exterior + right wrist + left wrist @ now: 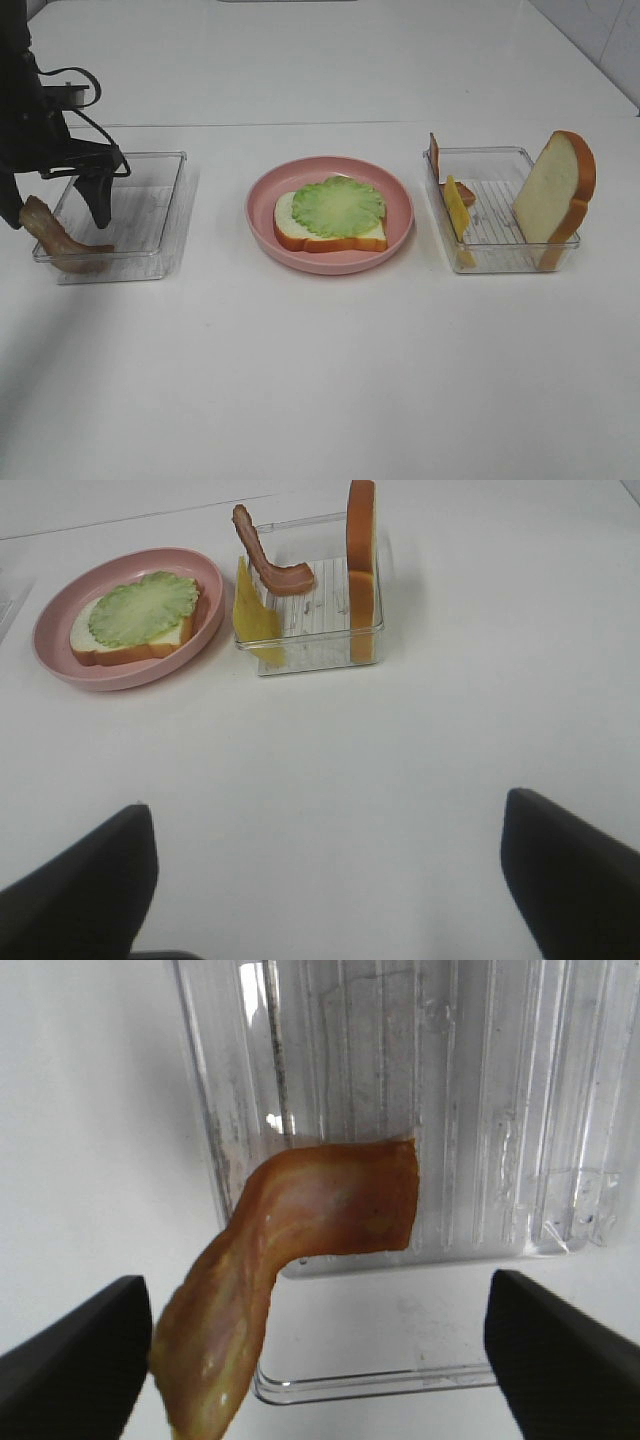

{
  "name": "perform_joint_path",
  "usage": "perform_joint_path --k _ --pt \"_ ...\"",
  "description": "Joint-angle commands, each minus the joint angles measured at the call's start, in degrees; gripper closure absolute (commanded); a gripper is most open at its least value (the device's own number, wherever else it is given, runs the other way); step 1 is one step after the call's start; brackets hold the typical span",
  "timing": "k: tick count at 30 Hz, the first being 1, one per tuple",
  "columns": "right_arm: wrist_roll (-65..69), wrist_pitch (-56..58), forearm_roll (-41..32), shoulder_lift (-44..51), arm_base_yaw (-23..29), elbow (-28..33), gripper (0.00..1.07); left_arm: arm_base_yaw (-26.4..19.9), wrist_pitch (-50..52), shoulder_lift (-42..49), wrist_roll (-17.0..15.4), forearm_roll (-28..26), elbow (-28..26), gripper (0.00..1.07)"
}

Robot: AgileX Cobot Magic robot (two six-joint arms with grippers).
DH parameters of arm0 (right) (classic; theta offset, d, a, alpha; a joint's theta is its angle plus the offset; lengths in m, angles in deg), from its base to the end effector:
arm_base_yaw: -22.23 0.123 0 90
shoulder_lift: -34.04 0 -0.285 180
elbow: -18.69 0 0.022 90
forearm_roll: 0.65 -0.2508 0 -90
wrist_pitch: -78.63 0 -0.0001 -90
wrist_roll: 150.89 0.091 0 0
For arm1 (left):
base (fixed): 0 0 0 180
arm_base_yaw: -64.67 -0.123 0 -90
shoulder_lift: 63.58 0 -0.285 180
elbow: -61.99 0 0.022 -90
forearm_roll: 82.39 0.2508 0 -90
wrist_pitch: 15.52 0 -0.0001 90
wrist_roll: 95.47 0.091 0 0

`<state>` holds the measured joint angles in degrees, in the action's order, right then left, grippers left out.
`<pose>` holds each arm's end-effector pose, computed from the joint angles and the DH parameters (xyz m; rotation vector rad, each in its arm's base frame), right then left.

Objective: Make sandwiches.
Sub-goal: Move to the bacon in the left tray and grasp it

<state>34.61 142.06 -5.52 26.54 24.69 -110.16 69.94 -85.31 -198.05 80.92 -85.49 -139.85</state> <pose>-0.0032 0.0068 0.2613 0.0523 2.1324 0.1853 0.4334 -0.0446 0.1594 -0.0142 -3.0947 0.0727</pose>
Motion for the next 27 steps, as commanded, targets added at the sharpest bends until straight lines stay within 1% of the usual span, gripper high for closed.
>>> perform_joint_path --k 1,2,3,4,5,6,7,20,23,24,25,26,27 --pt "-0.1 -0.7 -0.1 1.7 -0.1 0.2 0.21 -0.1 -4.8 -0.2 0.3 -0.5 0.5 0.41" --pt "-0.1 -0.7 -0.1 1.7 -0.1 0.2 0.21 -0.1 -4.8 -0.2 0.3 -0.5 0.5 0.41" --pt "-0.1 -0.7 -0.1 1.7 -0.1 0.2 0.21 -0.1 -4.8 -0.2 0.3 -0.5 0.5 0.57" --pt "-0.1 -0.7 -0.1 1.7 -0.1 0.2 0.21 -0.1 -4.8 -0.2 0.3 -0.5 0.5 0.64" --pt "-0.1 -0.7 -0.1 1.7 -0.1 0.2 0.21 -0.1 -4.8 -0.2 0.3 -0.5 0.5 0.64" --pt "-0.1 -0.7 -0.1 1.7 -0.1 0.2 0.21 -0.1 -4.8 -0.2 0.3 -0.4 0.5 0.73" --pt "-0.1 -0.7 -0.1 1.7 -0.1 0.2 0.21 -0.1 -4.8 -0.2 0.3 -0.4 0.5 0.74" --pt "-0.1 -0.7 -0.1 1.7 -0.1 0.2 0.21 -0.1 -5.9 -0.2 -0.4 -0.4 0.5 0.74" --pt "-0.1 -0.7 -0.1 1.7 -0.1 0.2 0.21 -0.1 -5.9 -0.2 -0.6 -0.4 0.5 0.76" --pt "-0.1 -0.7 -0.1 1.7 -0.1 0.2 0.21 -0.1 -5.9 -0.2 -1.1 -0.4 0.5 0.81" --pt "-0.1 -0.7 -0.1 1.7 -0.1 0.2 0.21 -0.1 -5.9 -0.2 -1.7 -0.4 0.5 0.91" --pt "-0.1 -0.7 -0.1 1.7 -0.1 0.2 0.21 -0.1 -5.9 -0.2 -1.7 -0.4 0.5 0.91" --pt "-0.1 -0.7 -0.1 1.7 -0.1 0.2 0.21 -0.1 -5.9 -0.2 -1.7 -0.4 0.5 0.98"
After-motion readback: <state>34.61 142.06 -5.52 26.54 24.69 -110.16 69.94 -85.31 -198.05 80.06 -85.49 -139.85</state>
